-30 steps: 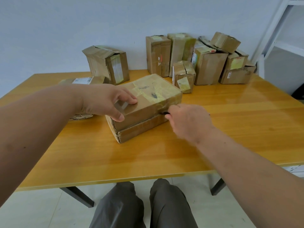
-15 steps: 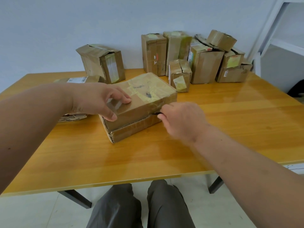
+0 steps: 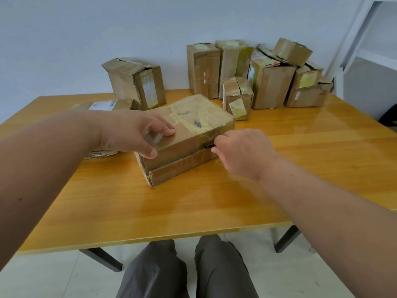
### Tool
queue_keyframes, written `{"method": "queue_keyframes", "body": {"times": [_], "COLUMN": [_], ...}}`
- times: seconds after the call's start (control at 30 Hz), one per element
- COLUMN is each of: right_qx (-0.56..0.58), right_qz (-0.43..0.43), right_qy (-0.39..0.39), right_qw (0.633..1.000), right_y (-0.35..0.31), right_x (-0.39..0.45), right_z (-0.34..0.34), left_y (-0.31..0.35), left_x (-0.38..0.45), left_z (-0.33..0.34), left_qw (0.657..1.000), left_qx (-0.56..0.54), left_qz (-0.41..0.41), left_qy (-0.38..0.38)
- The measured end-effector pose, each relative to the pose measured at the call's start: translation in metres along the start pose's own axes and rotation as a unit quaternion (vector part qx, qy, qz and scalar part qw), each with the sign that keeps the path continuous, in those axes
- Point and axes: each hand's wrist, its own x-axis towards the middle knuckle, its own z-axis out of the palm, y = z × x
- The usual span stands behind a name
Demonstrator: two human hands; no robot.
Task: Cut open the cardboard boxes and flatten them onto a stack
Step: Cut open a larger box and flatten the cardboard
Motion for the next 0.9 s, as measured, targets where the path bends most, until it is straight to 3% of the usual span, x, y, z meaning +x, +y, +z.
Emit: {"method": "queue_keyframes", "body": {"times": [0.13, 0.37, 0.5, 0.7, 0.9], "right_qx": [-0.004, -0.026, -0.033, 0.201, 0.458], "right_qz": [0.02, 0.139, 0.267, 0.379, 0.433], "right_qy": [0.001, -0.053, -0.141, -0.031, 0.022], "right_qw": [1.0, 0.989, 0.953, 0.903, 0.776], "right_y": [0.004, 0.044, 0.069, 0.054, 0.016], "right_x": [-0.007, -0.014, -0.027, -0.025, -0.003], "right_z": [-0.002, -0.002, 0.009, 0.017, -0.003], "left_y": [0.0, -0.003, -0.009, -0.003, 0.004], "left_x": [-0.001, 0.004, 0.005, 0.007, 0.01], "left_z": [0.0, 0.0, 0.0, 0.003, 0.022], "left_qw": [1.0, 1.0, 1.0, 1.0, 0.989], "left_qx": [0.004, -0.001, -0.007, -0.017, 0.117], "left_qz": [0.004, 0.005, 0.016, 0.005, 0.012], "left_qy": [-0.002, 0.0, -0.002, 0.025, 0.092]}}
